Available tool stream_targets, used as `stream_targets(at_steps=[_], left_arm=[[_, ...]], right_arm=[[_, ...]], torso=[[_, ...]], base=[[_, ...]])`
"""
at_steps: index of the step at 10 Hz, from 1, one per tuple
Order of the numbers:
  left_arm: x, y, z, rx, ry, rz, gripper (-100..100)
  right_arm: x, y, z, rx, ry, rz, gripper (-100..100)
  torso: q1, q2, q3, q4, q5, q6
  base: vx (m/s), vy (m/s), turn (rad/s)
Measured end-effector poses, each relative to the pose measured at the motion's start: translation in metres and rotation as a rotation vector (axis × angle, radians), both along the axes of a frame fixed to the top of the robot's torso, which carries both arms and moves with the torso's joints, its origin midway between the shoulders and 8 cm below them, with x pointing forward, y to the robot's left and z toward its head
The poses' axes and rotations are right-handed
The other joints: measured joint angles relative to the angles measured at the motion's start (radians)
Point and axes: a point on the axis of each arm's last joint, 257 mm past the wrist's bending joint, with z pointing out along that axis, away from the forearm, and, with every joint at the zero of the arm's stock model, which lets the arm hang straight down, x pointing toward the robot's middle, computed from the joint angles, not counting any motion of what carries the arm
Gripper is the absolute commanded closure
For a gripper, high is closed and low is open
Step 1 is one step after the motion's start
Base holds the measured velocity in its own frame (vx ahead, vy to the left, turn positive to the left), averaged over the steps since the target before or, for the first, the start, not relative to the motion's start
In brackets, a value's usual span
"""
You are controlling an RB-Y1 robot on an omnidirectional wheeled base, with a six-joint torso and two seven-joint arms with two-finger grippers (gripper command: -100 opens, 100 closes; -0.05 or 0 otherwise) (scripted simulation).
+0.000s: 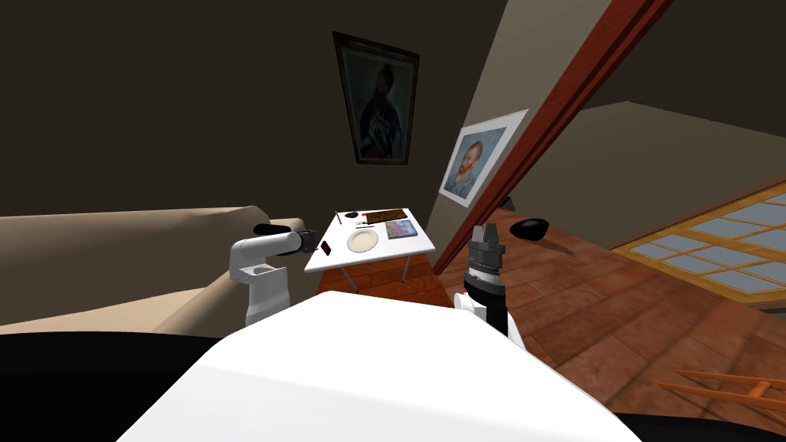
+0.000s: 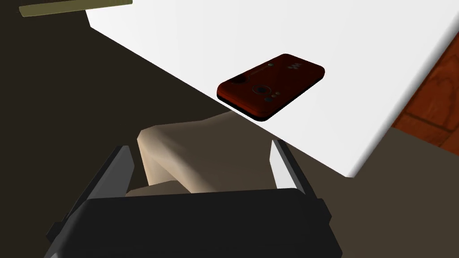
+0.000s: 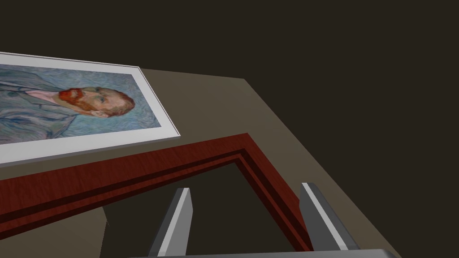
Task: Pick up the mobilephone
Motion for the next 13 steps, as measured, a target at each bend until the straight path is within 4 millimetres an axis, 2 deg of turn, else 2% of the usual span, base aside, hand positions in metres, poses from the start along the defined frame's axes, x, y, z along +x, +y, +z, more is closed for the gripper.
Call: stream_targets(at_steps=[4, 12, 13], left_arm=[[-0.009, -0.005, -0.012, -0.040, 0.080, -0.008, -100], [-0.034, -0.012, -0.023, -0.104, 0.235, -0.023, -100], [-0.034, -0.012, -0.023, -0.106, 0.239, -0.023, 0]], right_arm=[[0.000, 0.000, 0.000, 0.000, 0.000, 0.000, 0], [0.000, 0.000, 0.000, 0.000, 0.000, 0.000, 0], [0.000, 0.000, 0.000, 0.000, 0.000, 0.000, 0]], torso=[[0.000, 0.000, 0.000, 0.000, 0.000, 0.000], [-0.001, 0.000, 0.000, 0.000, 0.000, 0.000], [0.000, 0.001, 0.000, 0.000, 0.000, 0.000]], base=[[0.020, -0.005, -0.010], [0.023, -0.011, -0.010], [0.000, 0.000, 0.000]])
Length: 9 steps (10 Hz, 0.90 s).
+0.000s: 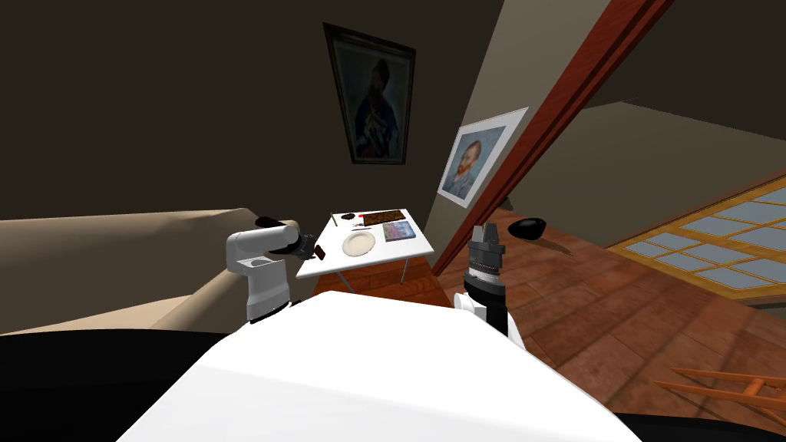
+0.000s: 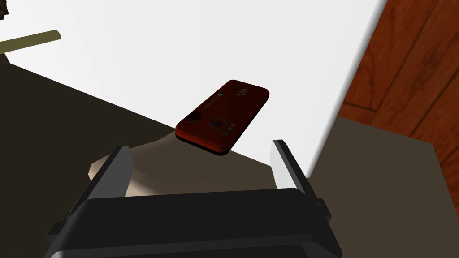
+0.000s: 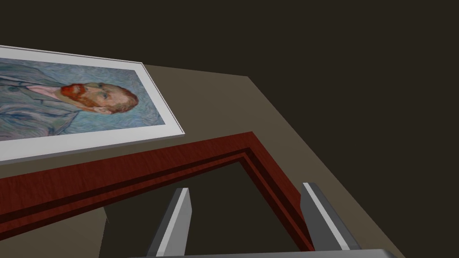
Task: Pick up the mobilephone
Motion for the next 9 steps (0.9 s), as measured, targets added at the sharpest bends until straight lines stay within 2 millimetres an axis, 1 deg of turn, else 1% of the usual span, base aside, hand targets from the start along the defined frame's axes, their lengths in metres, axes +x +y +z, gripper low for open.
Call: stream_targets(at_steps=[1, 5, 6, 9], left_arm=[[0.000, 0.000, 0.000, 0.000, 0.000, 0.000, -100], [0.009, 0.003, -0.016, -0.001, 0.001, 0.000, -100], [0.010, 0.003, -0.016, 0.000, -0.001, 0.000, 100], [0.010, 0.004, -0.016, 0.001, -0.002, 0.000, 100]], right_arm=[[0.000, 0.000, 0.000, 0.000, 0.000, 0.000, 0], [0.000, 0.000, 0.000, 0.000, 0.000, 0.000, 0], [0.000, 0.000, 0.000, 0.000, 0.000, 0.000, 0], [0.000, 0.000, 0.000, 0.000, 0.000, 0.000, 0]], torso=[[0.000, 0.001, 0.000, 0.000, 0.000, 0.000], [0.001, 0.001, 0.000, 0.000, 0.000, 0.000], [0.001, 0.001, 0.000, 0.000, 0.000, 0.000], [0.002, 0.000, 0.000, -0.001, 0.001, 0.000]], base=[[0.000, 0.000, 0.000], [0.001, 0.005, 0.000], [0.000, 0.000, 0.000], [0.000, 0.000, 0.000]])
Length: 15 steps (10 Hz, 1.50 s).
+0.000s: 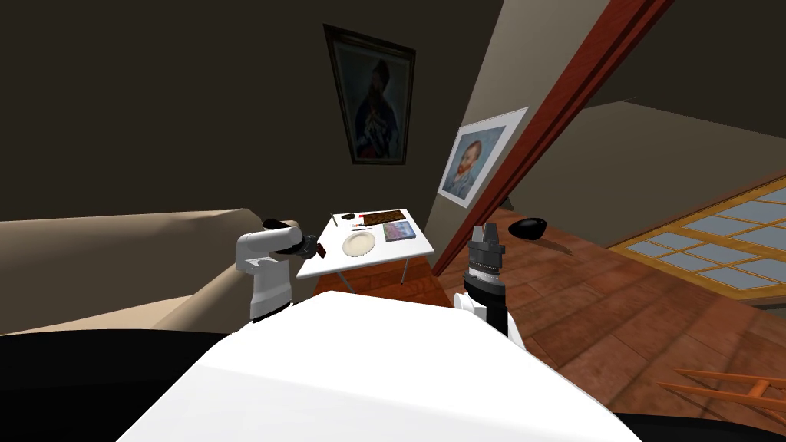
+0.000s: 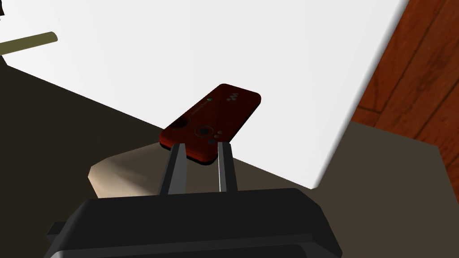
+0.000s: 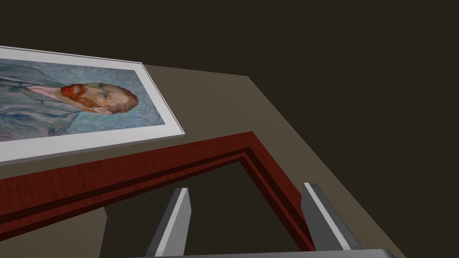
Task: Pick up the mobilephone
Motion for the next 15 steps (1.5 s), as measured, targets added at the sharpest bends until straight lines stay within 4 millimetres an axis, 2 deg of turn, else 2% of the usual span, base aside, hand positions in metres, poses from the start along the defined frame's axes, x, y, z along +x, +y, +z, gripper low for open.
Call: stream_targets(at_steps=[1, 2, 3, 6, 8, 15], left_arm=[[0.000, 0.000, 0.000, 0.000, 0.000, 0.000, 100], [0.000, 0.000, 0.000, 0.000, 0.000, 0.000, 0], [0.000, 0.000, 0.000, 0.000, -0.001, 0.000, 100], [-0.007, -0.002, 0.012, 0.000, 0.000, 0.000, 100], [-0.008, -0.002, 0.012, -0.001, 0.002, 0.000, -100], [-0.019, 0.045, 0.017, 0.011, 0.047, 0.040, -100]], right_arm=[[0.000, 0.000, 0.000, 0.000, 0.000, 0.000, 0], [0.000, 0.000, 0.000, 0.000, 0.000, 0.000, 0], [0.000, 0.000, 0.000, 0.000, 0.000, 0.000, 0], [0.000, 0.000, 0.000, 0.000, 0.000, 0.000, 0], [0.000, 0.000, 0.000, 0.000, 0.000, 0.000, 0], [0.000, 0.000, 0.000, 0.000, 0.000, 0.000, 0]], torso=[[0.000, 0.000, 0.000, 0.000, 0.000, 0.000], [0.000, 0.000, 0.000, 0.000, 0.000, 0.000], [0.000, -0.001, 0.000, 0.000, 0.000, 0.000], [0.000, -0.001, -0.001, 0.000, 0.000, 0.000], [0.001, -0.001, -0.001, 0.000, 0.000, 0.000], [-0.002, 0.001, 0.001, 0.000, 0.000, 0.000]], base=[[0.000, 0.000, 0.000], [0.000, 0.000, 0.000], [0.000, 0.000, 0.000], [-0.001, -0.005, 0.000], [-0.016, -0.019, -0.089], [-0.030, -0.048, -0.147]])
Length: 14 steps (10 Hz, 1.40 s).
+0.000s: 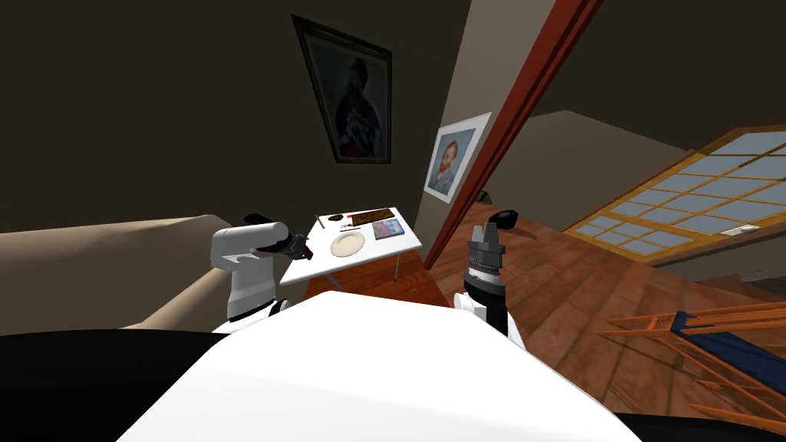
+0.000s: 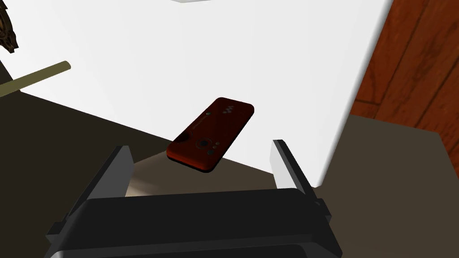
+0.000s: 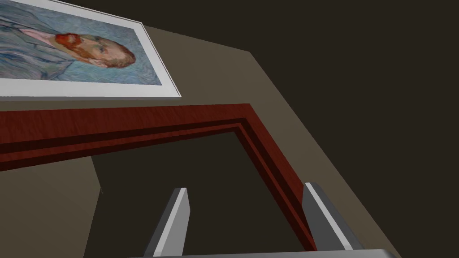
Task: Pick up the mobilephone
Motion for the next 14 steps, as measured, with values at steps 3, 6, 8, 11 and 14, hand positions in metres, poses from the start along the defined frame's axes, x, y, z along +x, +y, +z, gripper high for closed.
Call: stream_targets(at_steps=[3, 6, 8, 11, 14], left_arm=[[-0.007, 0.023, 0.005, 0.004, 0.016, 0.028, -100], [-0.013, 0.046, 0.013, 0.009, 0.031, 0.054, -100], [-0.017, 0.062, 0.019, 0.011, 0.044, 0.069, -100], [-0.028, 0.082, 0.022, 0.016, 0.066, 0.079, -100], [-0.039, 0.099, 0.022, 0.019, 0.099, 0.075, -100]], right_arm=[[0.000, 0.000, 0.000, 0.000, 0.000, 0.000, 0], [0.000, 0.000, 0.000, 0.000, 0.000, 0.000, 0], [0.000, 0.000, 0.000, 0.000, 0.000, 0.000, 0], [0.000, 0.000, 0.000, 0.000, 0.000, 0.000, 0], [0.000, 0.000, 0.000, 0.000, 0.000, 0.000, 0]], torso=[[0.000, 0.000, 0.000, 0.000, 0.000, 0.000], [0.000, 0.000, 0.000, 0.000, 0.000, 0.000], [0.001, 0.000, 0.000, 0.000, 0.000, 0.000], [0.002, 0.000, 0.000, 0.000, 0.000, -0.001], [0.004, 0.000, 0.000, 0.000, 0.001, -0.001]], base=[[-0.028, -0.052, -0.163], [-0.025, -0.048, -0.164], [-0.017, -0.036, -0.148], [-0.026, -0.027, -0.106], [-0.025, -0.004, -0.086]])
